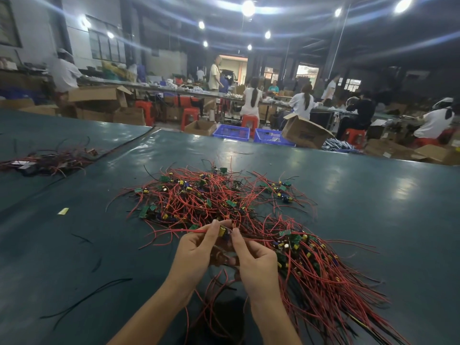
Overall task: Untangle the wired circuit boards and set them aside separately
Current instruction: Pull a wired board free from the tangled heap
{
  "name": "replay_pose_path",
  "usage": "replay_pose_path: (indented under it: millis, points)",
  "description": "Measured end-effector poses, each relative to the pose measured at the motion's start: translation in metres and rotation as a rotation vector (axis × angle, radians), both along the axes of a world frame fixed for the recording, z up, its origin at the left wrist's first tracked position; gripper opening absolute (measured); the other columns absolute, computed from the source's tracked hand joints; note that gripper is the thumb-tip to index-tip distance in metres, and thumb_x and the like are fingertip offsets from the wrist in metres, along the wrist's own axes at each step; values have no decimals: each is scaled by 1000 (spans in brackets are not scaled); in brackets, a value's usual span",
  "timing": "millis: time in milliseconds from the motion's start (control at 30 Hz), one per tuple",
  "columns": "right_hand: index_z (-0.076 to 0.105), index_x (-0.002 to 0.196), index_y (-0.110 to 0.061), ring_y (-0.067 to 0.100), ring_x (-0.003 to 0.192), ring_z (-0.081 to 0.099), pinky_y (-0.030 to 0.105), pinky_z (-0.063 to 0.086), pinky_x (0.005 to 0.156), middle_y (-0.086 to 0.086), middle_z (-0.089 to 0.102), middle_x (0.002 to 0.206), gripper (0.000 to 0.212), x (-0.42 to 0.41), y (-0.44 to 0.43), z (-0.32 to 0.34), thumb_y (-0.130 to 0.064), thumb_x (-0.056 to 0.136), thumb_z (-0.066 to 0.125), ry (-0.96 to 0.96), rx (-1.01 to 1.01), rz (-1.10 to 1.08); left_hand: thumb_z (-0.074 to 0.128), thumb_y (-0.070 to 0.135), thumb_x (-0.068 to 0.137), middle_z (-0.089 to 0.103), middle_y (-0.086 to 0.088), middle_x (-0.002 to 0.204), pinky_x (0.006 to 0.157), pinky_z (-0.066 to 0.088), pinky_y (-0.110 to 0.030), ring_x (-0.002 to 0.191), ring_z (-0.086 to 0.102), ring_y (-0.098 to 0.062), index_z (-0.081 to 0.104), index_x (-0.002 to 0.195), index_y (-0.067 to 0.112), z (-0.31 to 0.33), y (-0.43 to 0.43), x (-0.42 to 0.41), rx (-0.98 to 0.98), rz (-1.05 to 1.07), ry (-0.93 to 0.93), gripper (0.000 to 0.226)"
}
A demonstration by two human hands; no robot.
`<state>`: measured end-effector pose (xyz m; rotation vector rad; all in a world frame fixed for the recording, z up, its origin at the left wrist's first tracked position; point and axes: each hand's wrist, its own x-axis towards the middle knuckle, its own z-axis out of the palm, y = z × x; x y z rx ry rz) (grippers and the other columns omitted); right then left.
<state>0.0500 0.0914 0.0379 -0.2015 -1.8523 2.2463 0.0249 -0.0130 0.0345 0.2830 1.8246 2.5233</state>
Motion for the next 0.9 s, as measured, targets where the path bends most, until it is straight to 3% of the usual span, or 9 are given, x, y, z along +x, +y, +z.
replay_pose_path:
  millis: [167, 233, 333, 467, 567, 667, 767, 833, 900]
  points:
    - [81, 72, -27, 14, 66, 69, 20, 52, 53, 6, 76, 75, 27, 5, -6, 4, -48, 75, 64, 27, 21, 43, 54, 30, 92, 70, 3, 90, 65, 55, -22, 79, 67, -7, 70, 115, 13, -8, 1, 0, -373, 262, 440, 32]
    - [81, 75, -24, 14, 65, 68, 22, 50, 48, 6, 76, 75, 25, 5, -4, 5, -45, 73, 67, -2, -85, 38, 55, 32, 97, 59, 5, 98, 67, 54, -25, 83, 61, -7, 63, 126, 17, -12, -5, -1, -588, 351, 699, 34]
    - [80, 79, -18, 18, 68, 71, 27, 54, 52, 10, 76, 79, 15, 2, 2, 6, -28, 84, 70, -17, -235, -9, 54, 37, 95, 45, 6, 120, 63, 56, -31, 82, 58, -7, 43, 144, 27, -14, -10, -2, -836, 294, 858, 51]
    - [71, 84, -14, 13, 59, 65, 22, 52, 53, -1, 73, 71, 24, -1, 17, 10, -16, 100, 53, 134, -264, -323, 54, 33, 93, 36, 16, 131, 61, 53, -27, 83, 52, 2, 24, 150, 38, -25, -14, -10, -1033, 212, 798, 65]
    - [64, 101, -14, 6, 50, 61, 22, 52, 49, -6, 66, 63, 21, 1, 40, 14, -22, 104, 45, 234, -128, -512, 52, 35, 95, 36, 14, 134, 82, 50, -24, 105, 48, 1, 38, 144, 35, -35, -19, -18, -1145, 202, 693, 51]
    - [60, 131, -12, 5, 58, 60, 23, 51, 54, 0, 60, 88, 34, 2, 57, 12, -26, 102, 49, 247, 346, -688, 48, 43, 95, 29, 9, 147, 110, 34, -32, 133, 31, -12, 39, 143, 34, -44, -24, -24, -1309, 192, 525, 49]
    - [63, 131, -12, 23, 72, 58, 27, 43, 54, 5, 60, 98, 39, 2, 67, 8, -31, 96, 58, 117, 760, -767, 42, 52, 95, 13, 3, 160, 117, 20, -41, 146, 12, -17, 32, 146, 38, -50, -24, -27, -1451, 136, 386, 54]
    - [61, 134, -17, 31, 93, 59, 37, 51, 73, 10, 65, 109, 43, 1, 69, 5, -35, 94, 62, -71, 880, -743, 37, 57, 95, 3, 1, 162, 117, 15, -42, 148, 6, -17, 28, 148, 39, -53, -24, -28, -1515, 92, 342, 56]
    - [54, 140, -21, 36, 118, 53, 48, 40, 99, 11, 62, 129, 52, 3, 67, 5, -37, 92, 63, -214, 973, -687, 34, 59, 95, -3, -2, 162, 117, 13, -41, 148, 6, -19, 25, 149, 39, -56, -24, -28, -1572, 95, 317, 58]
